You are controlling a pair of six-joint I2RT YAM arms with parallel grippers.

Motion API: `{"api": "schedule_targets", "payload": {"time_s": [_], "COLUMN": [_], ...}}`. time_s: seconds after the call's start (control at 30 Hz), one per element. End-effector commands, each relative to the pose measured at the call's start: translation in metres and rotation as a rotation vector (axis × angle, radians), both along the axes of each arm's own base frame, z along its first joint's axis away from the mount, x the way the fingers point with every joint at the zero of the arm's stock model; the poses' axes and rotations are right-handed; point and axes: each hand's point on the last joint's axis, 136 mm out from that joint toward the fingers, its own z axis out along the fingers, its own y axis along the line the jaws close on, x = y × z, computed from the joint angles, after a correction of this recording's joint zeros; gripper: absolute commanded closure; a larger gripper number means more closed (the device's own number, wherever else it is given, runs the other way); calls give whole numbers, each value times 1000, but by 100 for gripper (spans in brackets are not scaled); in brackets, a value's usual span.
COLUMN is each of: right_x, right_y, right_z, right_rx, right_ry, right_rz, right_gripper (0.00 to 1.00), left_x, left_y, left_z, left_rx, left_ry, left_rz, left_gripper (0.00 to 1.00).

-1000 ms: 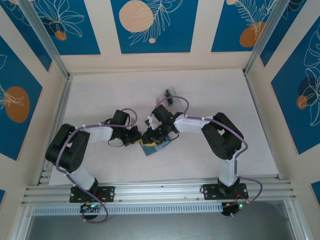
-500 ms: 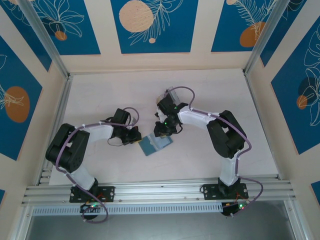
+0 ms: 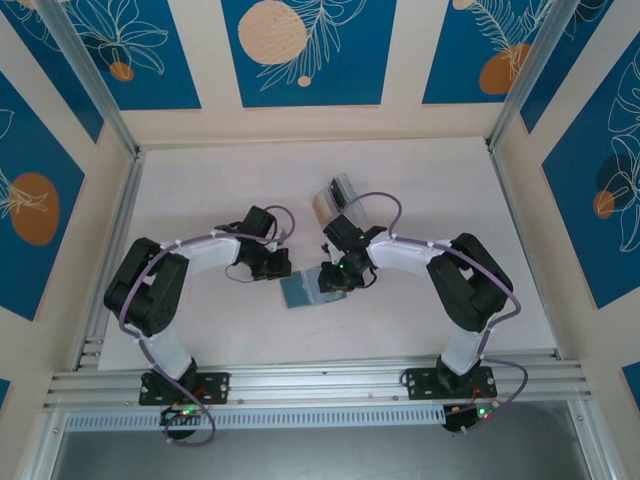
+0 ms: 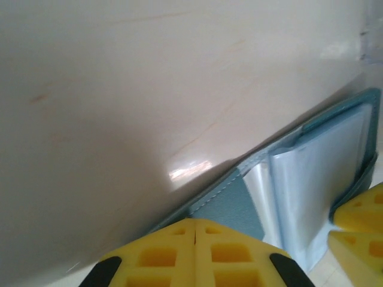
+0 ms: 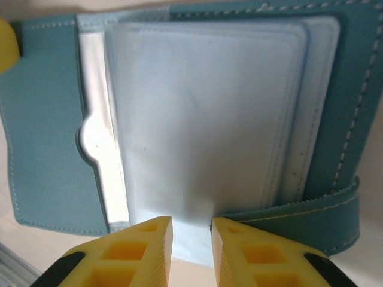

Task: Put the credit cards into the card holder
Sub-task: Rotate the card holder at the bottom-center of the table.

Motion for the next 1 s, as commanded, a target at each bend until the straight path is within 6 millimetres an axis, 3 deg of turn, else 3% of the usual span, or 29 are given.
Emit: {"api": "schedule_targets", "payload": {"time_s": [0.0,0.13,0.27,0.6,0.77,0.97], "right_x": [-39,-34,-15,13,23,31], "right_y": [-19,-21,-21,-7,-7,-19], "right_z": [-17,-5,15,66,61,47], "right_rx": [-56,-31,-58,-37,-49,-92], "right_ry": [153,105,1,-145,-136,-120], "right_rz": [-65,-109,-79,49,72,80], "right_gripper": [74,71,69,67,77,78], "left_x": [3,12,4,-39,-36,-36], "left_y": [-5,-8,-20,-41,-34,-37], "left_z": [1,22,50,51,56,54], "left_rx": [63,57,-48,-114,-64,-44], "left_ry": [-22,-68,-75,-27,-63,-50], "left_rz": [-62,-39,-30,-40,-37,-78], "left_gripper": [93,90,85,85,84,85]}}
